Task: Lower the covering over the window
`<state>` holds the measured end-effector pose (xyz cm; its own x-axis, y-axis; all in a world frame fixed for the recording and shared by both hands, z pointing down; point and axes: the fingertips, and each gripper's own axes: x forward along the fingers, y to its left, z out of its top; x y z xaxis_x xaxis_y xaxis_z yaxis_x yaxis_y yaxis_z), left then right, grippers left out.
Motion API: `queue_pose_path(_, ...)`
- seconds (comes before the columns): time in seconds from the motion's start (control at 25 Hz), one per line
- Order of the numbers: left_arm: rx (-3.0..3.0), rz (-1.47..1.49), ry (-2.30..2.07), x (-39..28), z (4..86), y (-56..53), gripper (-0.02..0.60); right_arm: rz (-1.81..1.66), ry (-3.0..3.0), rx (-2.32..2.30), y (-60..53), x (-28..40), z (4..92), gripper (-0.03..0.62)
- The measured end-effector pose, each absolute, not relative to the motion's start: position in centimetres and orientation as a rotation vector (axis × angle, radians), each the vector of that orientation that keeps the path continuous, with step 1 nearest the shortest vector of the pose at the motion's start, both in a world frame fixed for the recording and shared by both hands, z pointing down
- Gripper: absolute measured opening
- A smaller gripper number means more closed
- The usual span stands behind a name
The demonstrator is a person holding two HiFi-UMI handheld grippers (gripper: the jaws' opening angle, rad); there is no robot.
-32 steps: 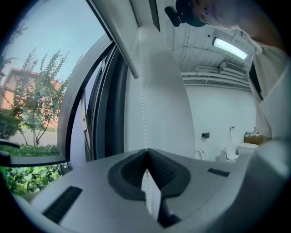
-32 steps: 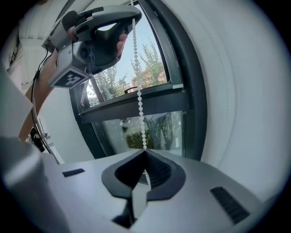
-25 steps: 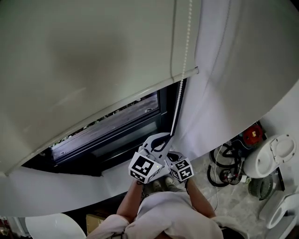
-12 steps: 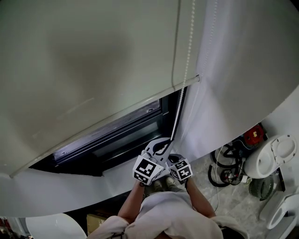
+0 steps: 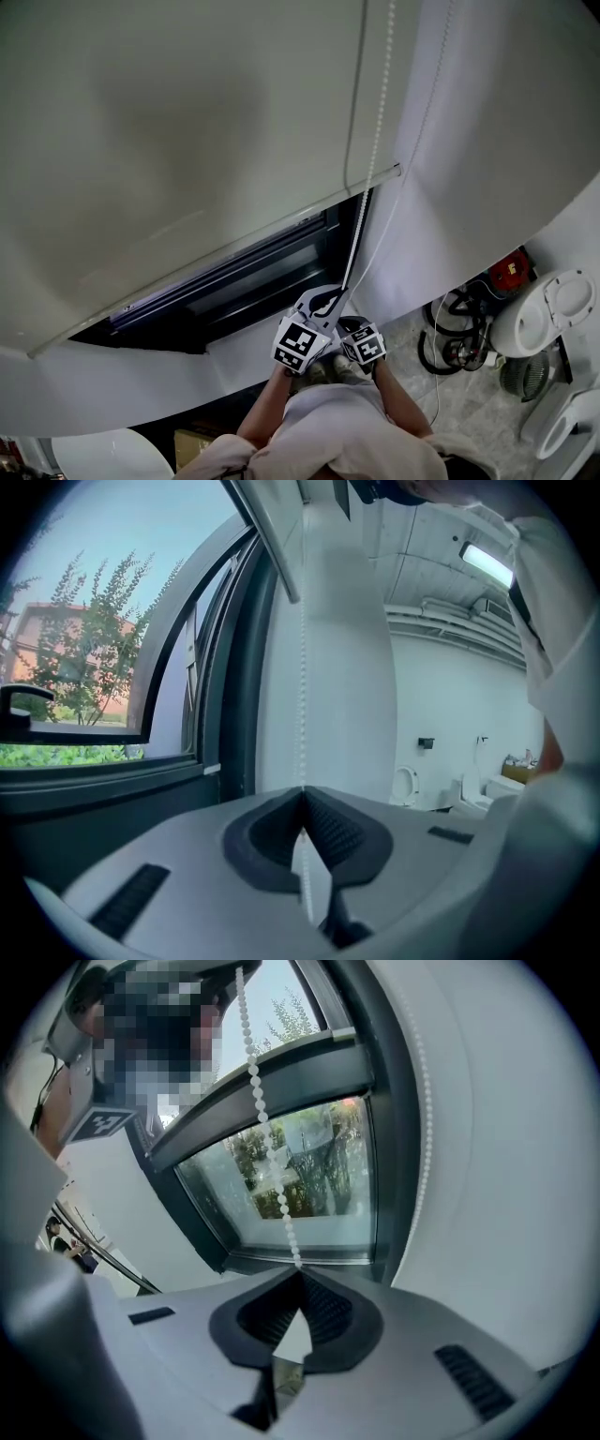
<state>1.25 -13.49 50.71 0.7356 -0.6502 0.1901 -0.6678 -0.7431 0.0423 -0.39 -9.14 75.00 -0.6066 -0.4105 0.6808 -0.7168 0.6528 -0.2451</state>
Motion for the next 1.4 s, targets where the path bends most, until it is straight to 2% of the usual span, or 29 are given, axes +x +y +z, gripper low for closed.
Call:
queue_pose_path(0.44,2.814,0.287,-1.07,1.2,52.3,-13.2,0.014,0.656,-2.275,0.867,-8.0,0.1,75.3,0.008)
queue_pose_path(0.6,2.813,0.28,-1.077,1.2,52.1,-13.4,0.015,0.616,-2.335,0.871,-8.3,-0.1,73.1,0.141)
queue_pose_path(0.68,2.813,0.278,-1.08,1.1,52.1,-13.4,0.014,0.591,-2.359,0.89,-8.3,0.0,71.5,0.157)
queue_pose_path(1.4,2.811,0.251,-1.09,0.9,51.8,-13.0,0.014,0.111,-2.628,1.2,-10.6,3.6,47.6,0.138)
